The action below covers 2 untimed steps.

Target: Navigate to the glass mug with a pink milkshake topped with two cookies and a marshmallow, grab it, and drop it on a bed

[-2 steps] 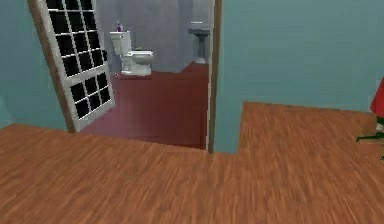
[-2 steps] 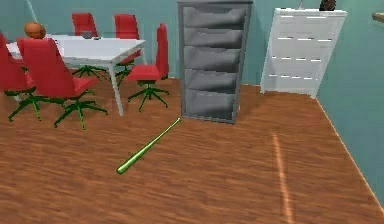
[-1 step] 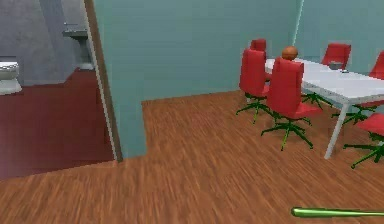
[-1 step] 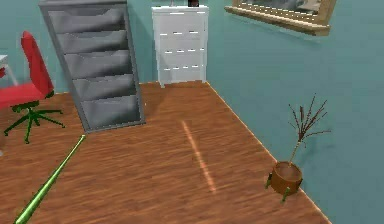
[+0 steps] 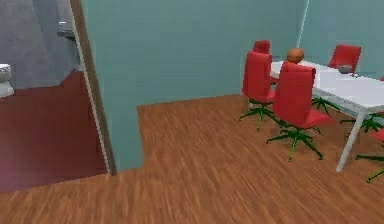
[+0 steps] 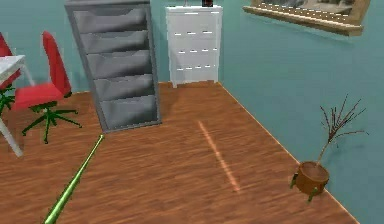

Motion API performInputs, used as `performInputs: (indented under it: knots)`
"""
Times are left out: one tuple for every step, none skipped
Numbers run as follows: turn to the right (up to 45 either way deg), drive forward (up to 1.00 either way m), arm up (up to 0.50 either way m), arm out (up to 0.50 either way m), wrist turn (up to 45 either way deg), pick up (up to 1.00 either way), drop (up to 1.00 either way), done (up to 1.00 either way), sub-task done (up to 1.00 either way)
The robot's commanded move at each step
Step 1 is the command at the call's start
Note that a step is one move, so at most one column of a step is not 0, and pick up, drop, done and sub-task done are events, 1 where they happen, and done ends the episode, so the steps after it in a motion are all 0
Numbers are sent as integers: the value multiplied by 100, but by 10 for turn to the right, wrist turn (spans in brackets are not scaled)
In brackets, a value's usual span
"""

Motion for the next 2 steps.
performInputs:
  knots:
    - [450, 0, 0, 0, 0, 0, 0, 0, 0]
    - [270, 0, 0, 0, 0, 0, 0, 0, 0]
